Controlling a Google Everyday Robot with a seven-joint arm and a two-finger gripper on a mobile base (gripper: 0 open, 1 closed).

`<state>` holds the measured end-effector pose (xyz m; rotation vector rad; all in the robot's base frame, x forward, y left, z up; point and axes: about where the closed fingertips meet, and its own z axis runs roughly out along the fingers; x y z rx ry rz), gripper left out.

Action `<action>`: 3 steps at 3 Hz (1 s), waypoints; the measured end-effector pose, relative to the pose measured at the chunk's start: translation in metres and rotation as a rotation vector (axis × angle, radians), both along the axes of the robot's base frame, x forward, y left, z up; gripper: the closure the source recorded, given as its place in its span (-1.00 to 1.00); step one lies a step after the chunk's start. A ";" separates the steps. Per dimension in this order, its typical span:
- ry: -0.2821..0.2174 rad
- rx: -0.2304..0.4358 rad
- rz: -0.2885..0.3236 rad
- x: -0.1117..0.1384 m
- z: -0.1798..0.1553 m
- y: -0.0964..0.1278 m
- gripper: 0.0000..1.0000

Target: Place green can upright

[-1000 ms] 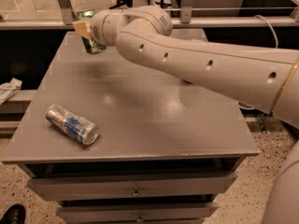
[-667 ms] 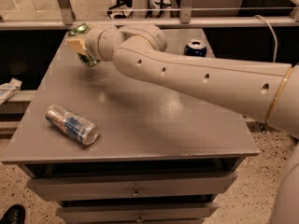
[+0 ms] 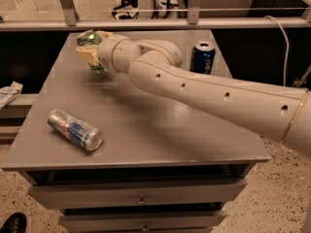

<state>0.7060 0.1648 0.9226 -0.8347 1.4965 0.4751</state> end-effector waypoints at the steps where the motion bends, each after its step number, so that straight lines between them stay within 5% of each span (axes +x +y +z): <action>1: 0.009 0.080 -0.021 0.006 0.005 -0.023 1.00; 3: 0.041 0.161 -0.019 0.011 0.007 -0.052 1.00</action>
Offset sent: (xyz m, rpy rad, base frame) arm 0.0296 -0.1036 0.0221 0.1964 0.0545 -0.0231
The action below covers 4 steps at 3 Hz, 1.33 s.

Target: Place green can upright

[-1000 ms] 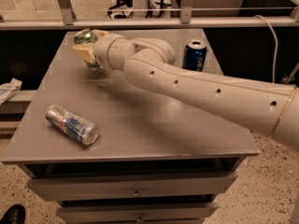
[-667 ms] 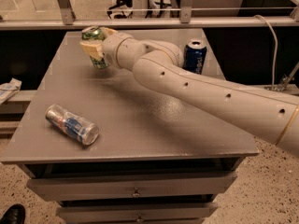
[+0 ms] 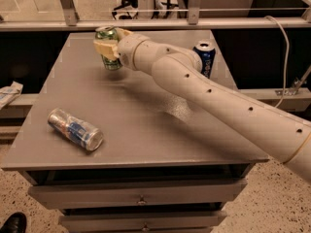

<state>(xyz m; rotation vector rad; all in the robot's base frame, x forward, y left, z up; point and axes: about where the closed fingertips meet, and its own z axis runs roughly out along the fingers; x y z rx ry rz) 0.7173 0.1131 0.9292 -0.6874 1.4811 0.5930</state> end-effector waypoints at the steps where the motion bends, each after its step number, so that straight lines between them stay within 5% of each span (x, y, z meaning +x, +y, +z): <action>1: 0.006 0.005 0.031 0.002 -0.004 -0.014 1.00; 2: 0.022 0.000 0.056 0.004 -0.012 -0.030 0.67; 4: 0.042 -0.015 0.072 0.003 -0.023 -0.045 -0.41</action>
Offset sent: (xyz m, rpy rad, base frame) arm 0.0083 -0.0552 -0.0223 -0.0053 0.0431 0.0786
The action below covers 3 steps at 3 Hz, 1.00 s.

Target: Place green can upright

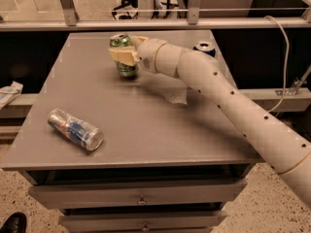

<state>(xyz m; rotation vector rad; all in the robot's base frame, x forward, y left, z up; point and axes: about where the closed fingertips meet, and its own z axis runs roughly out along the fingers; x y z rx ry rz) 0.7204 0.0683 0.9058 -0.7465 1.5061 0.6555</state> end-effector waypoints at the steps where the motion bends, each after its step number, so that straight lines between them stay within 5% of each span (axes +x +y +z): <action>1: 0.003 -0.001 -0.005 -0.002 -0.002 -0.003 -0.88; 3: -0.001 -0.018 -0.048 -0.015 0.003 -0.020 -1.00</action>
Offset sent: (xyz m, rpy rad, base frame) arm -0.0147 -0.0236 -0.0003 -0.0021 0.0007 -0.0570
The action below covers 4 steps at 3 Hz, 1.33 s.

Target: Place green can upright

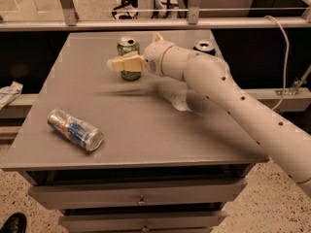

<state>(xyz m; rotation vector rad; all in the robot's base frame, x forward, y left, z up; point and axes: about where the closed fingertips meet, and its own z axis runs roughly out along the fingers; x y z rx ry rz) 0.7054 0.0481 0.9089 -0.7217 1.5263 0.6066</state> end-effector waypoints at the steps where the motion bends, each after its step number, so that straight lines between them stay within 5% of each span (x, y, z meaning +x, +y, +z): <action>1: -0.004 -0.032 -0.020 -0.009 0.023 -0.021 -1.00; 3: -0.035 -0.070 -0.076 -0.015 0.106 -0.090 -1.00; 4: -0.038 -0.066 -0.083 -0.014 0.112 -0.095 -1.00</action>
Offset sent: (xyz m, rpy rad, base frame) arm -0.0215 -0.0910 0.0987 -0.1359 0.0058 -0.0513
